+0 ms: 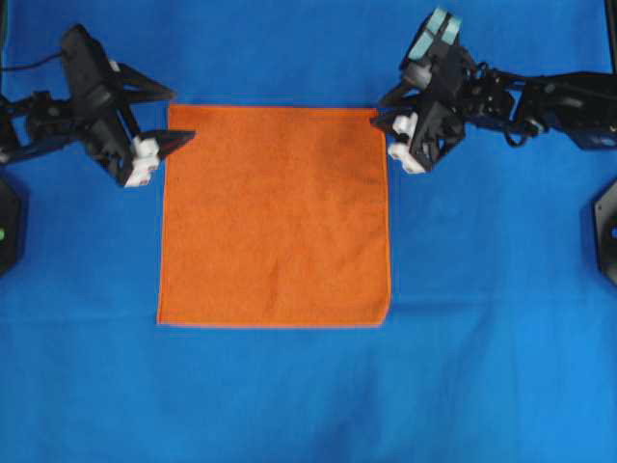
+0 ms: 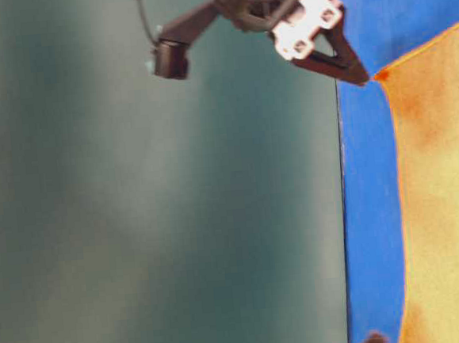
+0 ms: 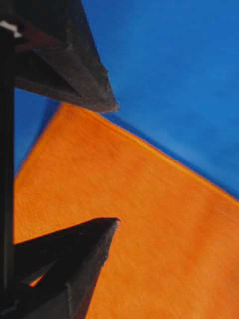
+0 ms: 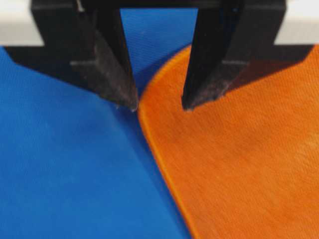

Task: Fold the orange towel.
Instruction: 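Move both grippers to the towel's far corners and grasp them, then pull both far corners toward the near edge, folding the towel in half, then release the corners and lift both grippers away, then grasp the folded strip's left and right ends with both grippers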

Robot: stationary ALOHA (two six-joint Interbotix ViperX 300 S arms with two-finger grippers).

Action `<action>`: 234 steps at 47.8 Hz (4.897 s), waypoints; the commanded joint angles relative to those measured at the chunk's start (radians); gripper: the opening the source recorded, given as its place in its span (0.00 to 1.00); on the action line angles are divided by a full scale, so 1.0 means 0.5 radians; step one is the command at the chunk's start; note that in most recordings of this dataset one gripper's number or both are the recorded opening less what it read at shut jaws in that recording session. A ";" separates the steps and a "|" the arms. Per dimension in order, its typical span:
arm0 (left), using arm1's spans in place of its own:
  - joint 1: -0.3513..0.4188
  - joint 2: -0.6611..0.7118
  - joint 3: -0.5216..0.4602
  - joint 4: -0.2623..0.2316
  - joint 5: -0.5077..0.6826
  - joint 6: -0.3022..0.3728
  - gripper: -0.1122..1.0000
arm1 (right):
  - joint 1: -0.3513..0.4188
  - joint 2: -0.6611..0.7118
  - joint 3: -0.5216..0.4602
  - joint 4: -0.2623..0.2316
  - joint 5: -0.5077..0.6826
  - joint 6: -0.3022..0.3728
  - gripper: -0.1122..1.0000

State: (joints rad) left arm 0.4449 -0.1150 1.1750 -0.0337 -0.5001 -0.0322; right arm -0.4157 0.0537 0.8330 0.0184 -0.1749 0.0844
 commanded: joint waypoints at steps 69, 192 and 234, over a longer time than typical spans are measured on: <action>-0.147 -0.396 -0.080 0.009 0.561 0.040 0.11 | 0.114 -0.242 0.104 0.006 -0.166 0.037 0.12; -1.034 -0.457 -0.025 0.009 0.727 -0.344 0.68 | 0.764 -0.371 0.181 0.000 0.034 0.380 0.66; -0.736 0.003 -0.034 0.009 0.626 -0.331 0.25 | 0.699 -0.003 0.107 -0.006 0.003 0.380 0.24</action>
State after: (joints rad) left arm 0.0706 -0.1089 1.1689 -0.0307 -0.1933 -0.2025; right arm -0.0675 0.0629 0.9020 0.0184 -0.1641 0.2761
